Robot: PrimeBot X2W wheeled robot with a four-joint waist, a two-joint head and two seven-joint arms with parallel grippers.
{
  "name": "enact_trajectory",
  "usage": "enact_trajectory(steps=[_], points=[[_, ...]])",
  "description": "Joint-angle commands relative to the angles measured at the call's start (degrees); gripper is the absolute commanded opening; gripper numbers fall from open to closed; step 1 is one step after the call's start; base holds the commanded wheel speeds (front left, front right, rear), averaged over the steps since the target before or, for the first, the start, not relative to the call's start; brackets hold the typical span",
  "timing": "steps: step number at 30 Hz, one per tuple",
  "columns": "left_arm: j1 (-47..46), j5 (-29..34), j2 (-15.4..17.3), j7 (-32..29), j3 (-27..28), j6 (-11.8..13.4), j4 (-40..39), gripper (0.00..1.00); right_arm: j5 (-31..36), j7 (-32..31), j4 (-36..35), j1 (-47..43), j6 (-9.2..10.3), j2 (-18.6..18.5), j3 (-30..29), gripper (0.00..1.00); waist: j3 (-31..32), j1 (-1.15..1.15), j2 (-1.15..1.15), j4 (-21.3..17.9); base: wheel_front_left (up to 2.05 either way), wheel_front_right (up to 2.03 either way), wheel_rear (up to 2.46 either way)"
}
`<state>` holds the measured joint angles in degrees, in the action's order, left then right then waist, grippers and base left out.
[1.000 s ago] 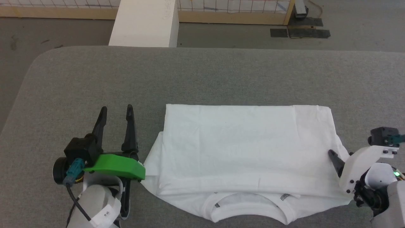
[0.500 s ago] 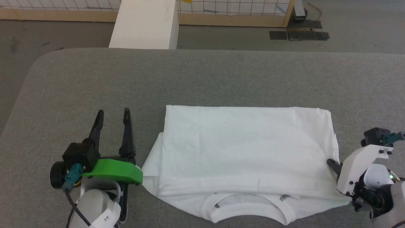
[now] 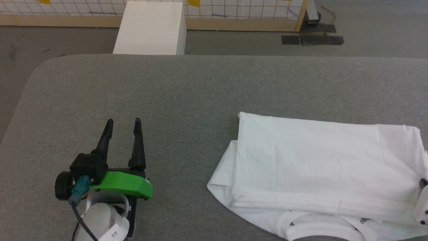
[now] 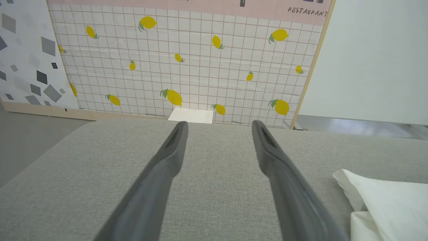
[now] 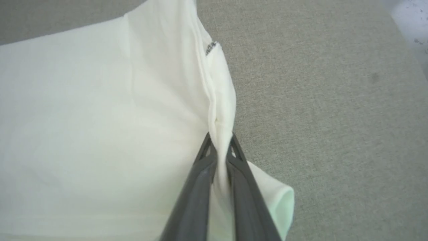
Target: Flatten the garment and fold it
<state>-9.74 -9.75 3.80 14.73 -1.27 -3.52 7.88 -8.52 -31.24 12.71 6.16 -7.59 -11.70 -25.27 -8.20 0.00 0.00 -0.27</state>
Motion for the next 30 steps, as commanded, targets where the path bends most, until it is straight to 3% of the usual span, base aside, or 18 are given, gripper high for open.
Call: enact_trajectory(steps=[1, 7, 12, 15, 21, 30], points=[[0.13, 0.31, -0.31, 0.27, -0.01, -0.42, 0.1, 1.0, 0.75, -0.02, -1.8, -0.72, 0.1, 0.43, -0.19, 0.0, 0.03, 0.0, 0.0, 0.01, 0.0, 0.0, 0.0], [0.48, 0.54, -0.52, 0.27, 0.28, -0.95, 0.44, 1.0, -0.86, -4.5, -15.66, -3.02, 0.1, 3.47, 4.94, 0.0, 0.27, 0.0, 0.0, -0.25, 0.0, 0.0, 0.0], [0.39, 0.82, -0.63, 0.27, 0.45, -1.26, 0.65, 1.0, -2.2, -10.6, -29.19, -4.32, 0.1, 4.61, 16.42, 0.0, 0.18, 0.0, 0.0, -0.25, 0.0, 0.0, 0.0], [-0.01, 0.78, -0.69, 0.27, 0.2, -1.47, 0.83, 1.0, -1.96, -12.04, -32.6, -2.99, 0.1, 4.51, 23.68, 0.0, -0.21, 0.0, 0.0, 0.21, 0.0, 0.0, 0.0], [-1.35, 0.49, -0.81, 0.27, -0.59, -1.67, 1.04, 1.0, -0.64, -11.21, -26.65, 3.91, 0.1, 4.65, 36.77, 0.0, -1.72, 0.0, 0.0, 2.17, 0.0, 0.0, 0.0], [-2.59, 0.03, -0.89, 0.27, -1.07, -1.59, 1.2, 1.0, -0.66, -7.34, -9.2, 12.79, 0.1, 5.96, 48.08, 0.0, -3.72, 0.0, 0.0, 4.99, 0.0, 0.0, 0.0]])
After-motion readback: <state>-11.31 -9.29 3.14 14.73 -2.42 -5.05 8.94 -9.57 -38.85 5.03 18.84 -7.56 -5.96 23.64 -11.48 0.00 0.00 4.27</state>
